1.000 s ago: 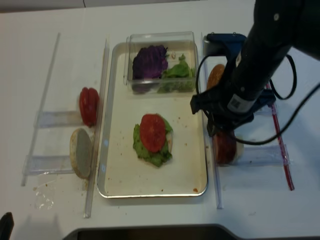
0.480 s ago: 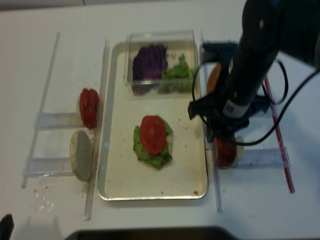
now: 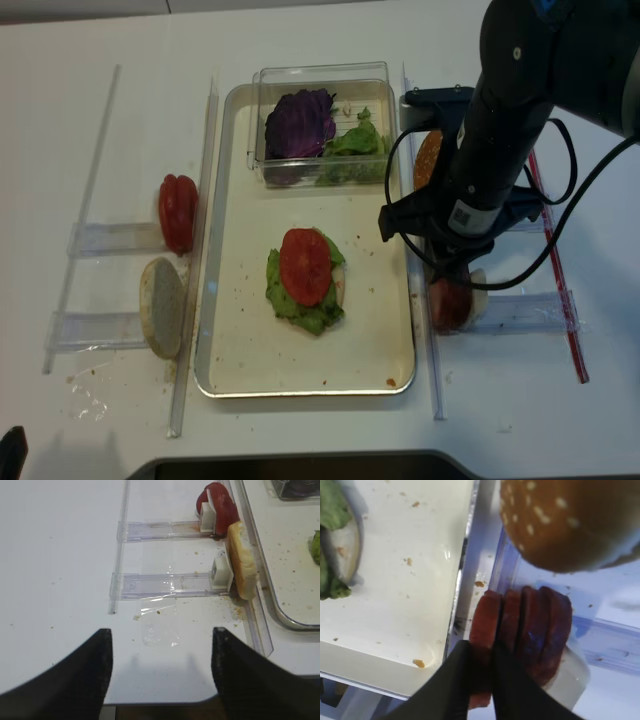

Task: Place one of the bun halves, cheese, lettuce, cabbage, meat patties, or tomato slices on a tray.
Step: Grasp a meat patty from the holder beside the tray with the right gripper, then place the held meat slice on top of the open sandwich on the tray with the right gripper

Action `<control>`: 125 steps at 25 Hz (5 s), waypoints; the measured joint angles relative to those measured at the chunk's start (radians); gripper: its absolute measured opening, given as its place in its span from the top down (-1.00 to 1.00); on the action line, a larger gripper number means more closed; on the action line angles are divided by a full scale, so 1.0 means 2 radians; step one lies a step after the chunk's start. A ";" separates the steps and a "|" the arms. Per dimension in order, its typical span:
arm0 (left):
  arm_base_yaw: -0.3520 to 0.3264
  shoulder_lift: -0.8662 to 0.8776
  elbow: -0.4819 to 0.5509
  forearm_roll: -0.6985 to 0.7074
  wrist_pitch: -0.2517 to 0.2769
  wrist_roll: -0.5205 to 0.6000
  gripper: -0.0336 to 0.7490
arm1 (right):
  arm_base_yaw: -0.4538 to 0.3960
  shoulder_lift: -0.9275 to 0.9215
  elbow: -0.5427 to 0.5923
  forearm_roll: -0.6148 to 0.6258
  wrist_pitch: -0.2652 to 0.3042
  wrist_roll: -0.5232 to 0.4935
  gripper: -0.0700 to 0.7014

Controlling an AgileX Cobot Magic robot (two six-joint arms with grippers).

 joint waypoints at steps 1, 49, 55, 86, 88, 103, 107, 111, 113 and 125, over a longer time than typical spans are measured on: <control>0.000 0.000 0.000 0.000 0.000 0.000 -0.15 | 0.000 0.000 0.000 -0.001 0.002 0.000 0.49; 0.000 0.000 0.000 0.002 0.000 0.000 -0.15 | 0.000 -0.082 -0.016 0.011 0.039 -0.020 0.55; 0.000 0.000 0.000 0.003 0.000 0.000 -0.15 | 0.000 -0.111 -0.016 0.014 0.041 -0.030 0.55; 0.000 0.000 0.000 0.008 0.000 -0.009 -0.15 | -0.150 -0.127 -0.021 0.241 0.048 -0.274 0.56; 0.000 0.000 0.000 0.008 0.000 -0.009 -0.15 | -0.154 -0.117 -0.021 0.260 0.048 -0.292 0.56; 0.000 0.000 0.000 0.008 0.000 -0.009 -0.15 | -0.154 -0.023 -0.021 0.410 0.035 -0.385 0.56; 0.000 0.000 0.000 0.008 0.000 -0.009 -0.15 | -0.154 -0.011 -0.021 0.431 0.035 -0.397 0.56; 0.000 0.000 0.000 0.008 0.000 -0.009 -0.15 | -0.154 0.002 -0.021 0.442 0.034 -0.400 0.56; 0.000 0.000 0.000 0.008 0.000 -0.009 -0.15 | -0.154 0.009 -0.021 0.443 0.033 -0.400 0.56; 0.000 0.000 0.000 0.008 0.000 -0.010 -0.14 | -0.107 0.041 -0.021 0.485 0.028 -0.426 0.56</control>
